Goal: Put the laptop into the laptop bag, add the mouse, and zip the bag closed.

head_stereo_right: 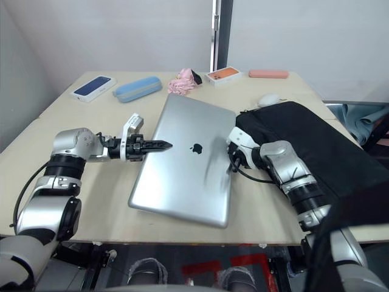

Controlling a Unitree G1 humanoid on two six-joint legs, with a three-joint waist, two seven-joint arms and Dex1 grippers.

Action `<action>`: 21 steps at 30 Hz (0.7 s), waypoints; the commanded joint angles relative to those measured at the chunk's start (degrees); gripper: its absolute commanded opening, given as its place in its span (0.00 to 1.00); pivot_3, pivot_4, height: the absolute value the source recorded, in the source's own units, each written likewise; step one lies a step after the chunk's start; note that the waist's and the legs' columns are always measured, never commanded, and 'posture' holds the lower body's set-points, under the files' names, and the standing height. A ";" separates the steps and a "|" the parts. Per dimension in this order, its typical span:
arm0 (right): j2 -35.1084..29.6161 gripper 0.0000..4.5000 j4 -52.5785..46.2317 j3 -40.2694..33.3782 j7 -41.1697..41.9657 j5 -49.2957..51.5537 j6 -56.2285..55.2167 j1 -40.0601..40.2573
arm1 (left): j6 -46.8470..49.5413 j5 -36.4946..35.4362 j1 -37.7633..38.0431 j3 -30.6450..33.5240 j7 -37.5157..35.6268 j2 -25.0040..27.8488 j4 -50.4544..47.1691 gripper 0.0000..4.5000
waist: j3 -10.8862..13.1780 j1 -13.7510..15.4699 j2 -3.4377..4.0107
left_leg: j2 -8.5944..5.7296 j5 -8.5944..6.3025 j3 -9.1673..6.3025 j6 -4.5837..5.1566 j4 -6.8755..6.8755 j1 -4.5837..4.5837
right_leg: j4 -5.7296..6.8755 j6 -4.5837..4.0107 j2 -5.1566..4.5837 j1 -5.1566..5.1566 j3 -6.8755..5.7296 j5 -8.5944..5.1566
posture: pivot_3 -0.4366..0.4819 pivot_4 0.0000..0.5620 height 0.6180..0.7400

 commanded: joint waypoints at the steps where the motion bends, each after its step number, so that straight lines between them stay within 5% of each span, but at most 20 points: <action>1: -3.06 0.00 -7.66 -5.87 1.83 5.04 2.73 -1.85 | 2.84 -3.03 -1.07 3.13 3.44 -0.27 -3.69 0.07 | 0.18 0.12 0.02 | -0.01 0.01 0.00 0.01 0.00 -0.08 | -0.02 0.00 0.00 -0.05 -0.01 0.00 | 0.48 0.27 1.00; 9: -19.53 0.00 -29.38 -25.54 12.10 23.62 16.06 10.06 | 10.51 -13.16 3.90 10.62 9.43 3.30 -10.79 0.07 | 0.33 0.57 -0.01 | 0.05 0.38 -0.14 0.59 -0.29 -1.17 | -0.21 -0.08 0.12 -0.96 -0.24 -0.01 | 0.48 0.27 1.00; 14: -29.88 0.40 -34.89 -38.41 12.34 28.76 23.63 16.90 | 10.51 -22.15 7.60 11.11 15.46 6.38 -10.61 0.07 | 0.34 0.47 0.01 | 0.10 0.28 -0.10 0.52 -0.34 -1.21 | -0.39 -0.21 0.19 -1.00 -0.27 -0.09 | 0.48 0.27 1.00; 21: -35.48 0.93 -39.22 -55.32 14.43 35.19 32.67 25.22 | 10.51 -34.40 7.74 11.88 26.06 6.69 -7.93 0.07 | 0.35 1.67 -0.01 | 0.06 0.16 -0.07 0.64 0.45 -1.03 | 0.22 -0.21 0.05 -0.87 -0.04 -0.09 | 0.48 0.27 1.00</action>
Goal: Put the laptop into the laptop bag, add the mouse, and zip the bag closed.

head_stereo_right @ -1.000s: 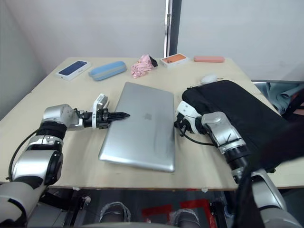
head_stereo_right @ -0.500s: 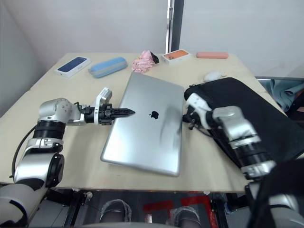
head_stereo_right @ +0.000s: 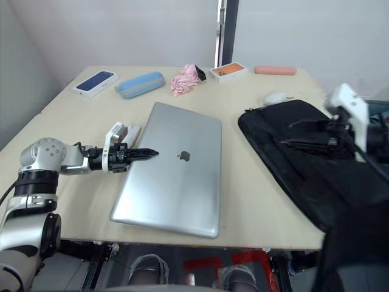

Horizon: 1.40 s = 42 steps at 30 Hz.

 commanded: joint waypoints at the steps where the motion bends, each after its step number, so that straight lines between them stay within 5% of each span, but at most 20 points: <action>1: -1.62 0.99 -2.90 -7.27 1.38 2.96 3.47 3.10 | 0.27 -10.14 -1.67 3.56 2.53 0.59 0.31 0.07 | 0.00 0.09 -0.01 | 0.00 -0.05 0.02 -0.05 0.12 0.04 | 0.12 0.00 -0.01 0.01 0.04 0.00 | 0.48 0.27 1.00; 5: -0.88 0.99 -4.40 -8.26 -0.17 5.47 6.06 5.98 | 0.27 -14.87 -2.13 3.23 6.87 0.68 2.04 0.07 | 0.00 0.03 -0.01 | 0.00 -0.20 0.03 -0.30 0.35 0.13 | 0.39 0.02 -0.02 0.01 0.14 -0.01 | 0.48 0.27 1.00; 14: 9.15 0.99 -0.23 11.17 -24.67 -0.99 4.77 -3.94 | 0.27 -19.12 -3.70 3.55 13.87 -1.96 5.45 0.07 | 0.00 -0.93 -0.01 | -0.02 -0.11 0.01 -0.44 0.51 0.17 | 0.65 0.17 -0.02 -0.02 0.22 0.05 | 0.48 0.27 1.00; 21: 16.02 0.99 6.66 24.18 -34.28 -9.75 -2.12 -8.13 | 0.27 -21.42 -3.43 4.47 17.90 -4.60 4.98 0.07 | 0.00 -0.99 -0.01 | -0.03 -0.04 0.01 -0.58 0.32 0.12 | 0.55 0.24 -0.01 -0.06 0.17 0.06 | 0.48 0.27 1.00; 29: 18.56 0.99 19.66 33.82 -34.34 -18.36 -13.34 -10.65 | 0.27 -22.40 -4.49 6.84 21.45 -7.12 4.80 0.07 | 0.01 -1.09 -0.01 | -0.03 -0.04 0.00 -0.58 0.37 0.12 | 0.55 0.38 -0.02 -0.03 0.17 0.14 | 0.48 0.27 1.00; 40: 20.58 0.99 27.03 35.33 -33.33 -21.01 -15.55 -12.02 | 0.27 -24.64 -4.59 9.83 26.30 -9.19 4.60 0.07 | 0.00 -1.28 -0.02 | -0.03 -0.07 -0.02 -0.51 0.52 0.14 | 0.59 0.50 -0.02 0.04 0.19 0.22 | 0.48 0.27 1.00; 42: 20.54 0.87 27.30 35.24 -33.03 -20.97 -15.50 -12.13 | 0.27 -25.15 -4.32 9.91 26.92 -9.46 4.26 0.07 | 0.00 -1.18 -0.02 | -0.03 -0.06 -0.03 -0.50 0.54 0.15 | 0.63 0.51 -0.02 0.05 0.20 0.23 | 0.48 0.27 1.00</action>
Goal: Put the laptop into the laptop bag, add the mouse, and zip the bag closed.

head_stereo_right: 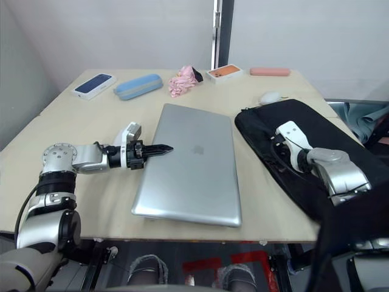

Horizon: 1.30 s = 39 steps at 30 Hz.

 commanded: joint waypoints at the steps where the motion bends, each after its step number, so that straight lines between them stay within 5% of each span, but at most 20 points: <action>1: -0.06 0.82 0.77 -0.56 0.62 -0.54 0.23 -0.52 | 0.26 -6.22 -2.35 3.27 -1.21 -0.62 -2.60 0.07 | 0.00 0.07 0.00 | 0.00 0.00 -0.01 0.00 0.02 0.00 | 0.02 0.00 0.00 0.00 0.00 0.00 | 0.48 0.27 1.00; 12: 0.09 0.01 -1.50 -0.47 1.76 0.42 4.14 -0.69 | 0.23 -5.71 -3.56 4.21 0.17 -1.93 -1.19 0.07 | -0.01 0.12 -0.01 | 0.00 0.00 -0.03 0.01 0.13 0.02 | 0.09 0.01 0.00 0.04 0.01 0.01 | 0.48 0.27 1.00; 26: 1.05 0.01 -0.37 -8.52 0.01 7.55 19.12 -10.05 | -1.26 -9.82 -4.27 7.93 6.15 -6.59 -0.12 0.07 | 0.00 0.12 -0.01 | 0.00 0.02 -0.02 0.01 0.11 -0.02 | 0.09 0.05 0.00 -0.01 0.02 0.04 | 0.48 0.27 1.00; 39: 0.16 0.01 -4.82 -9.55 -3.87 10.12 27.52 -20.11 | -9.25 -28.23 -1.61 2.20 22.91 -12.28 -3.97 0.07 | 0.00 0.49 -0.03 | 0.00 0.07 -0.03 -0.11 0.09 -0.08 | 0.06 0.14 0.00 -0.04 0.01 0.08 | 0.48 0.27 1.00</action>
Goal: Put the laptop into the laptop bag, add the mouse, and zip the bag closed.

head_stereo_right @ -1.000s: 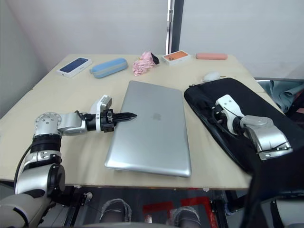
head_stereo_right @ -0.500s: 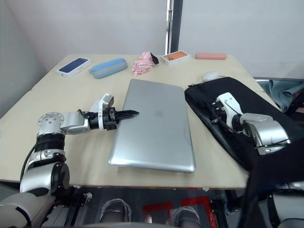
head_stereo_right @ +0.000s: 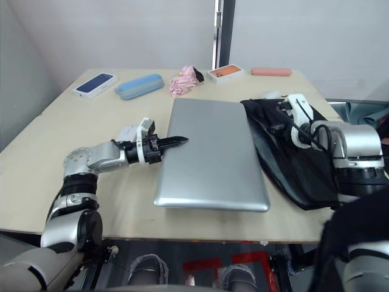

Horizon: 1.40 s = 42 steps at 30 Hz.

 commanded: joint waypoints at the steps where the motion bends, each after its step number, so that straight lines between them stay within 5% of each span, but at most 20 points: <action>1: -1.18 0.01 -3.18 -1.78 -0.78 0.71 0.73 -1.86 | -3.57 -11.99 0.24 -1.61 3.29 -0.55 -5.35 0.07 | 0.00 0.08 0.00 | 0.00 0.00 0.00 -0.01 0.00 0.00 | -0.02 0.01 0.00 0.00 0.00 0.00 | 0.48 0.27 1.00; 5: -0.29 0.01 -2.89 -3.69 -2.57 1.25 2.23 -2.50 | -7.21 -17.42 4.25 -5.22 7.63 -0.16 -9.24 0.07 | 0.00 0.01 0.00 | 0.00 0.10 0.01 -0.19 -0.04 0.00 | -0.09 0.24 0.01 0.00 0.01 0.12 | 0.48 0.27 1.00; 27: 3.59 0.01 -2.89 -7.05 -6.69 3.95 5.35 -3.06 | -14.01 -17.50 4.09 -9.89 7.92 -2.19 -9.26 0.07 | 0.00 -0.08 0.00 | 0.01 0.15 0.03 -0.24 0.02 0.00 | -0.08 0.53 0.01 -0.01 0.10 0.24 | 0.48 0.27 1.00; 42: 7.44 0.01 -6.68 -12.27 -9.49 7.63 11.53 -3.31 | -16.19 0.77 -4.87 -10.48 -6.63 -5.29 0.57 0.07 | 0.00 0.10 0.00 | 0.00 0.18 0.05 -0.20 0.10 -0.01 | -0.08 0.75 0.00 0.00 0.15 0.37 | 0.48 0.27 1.00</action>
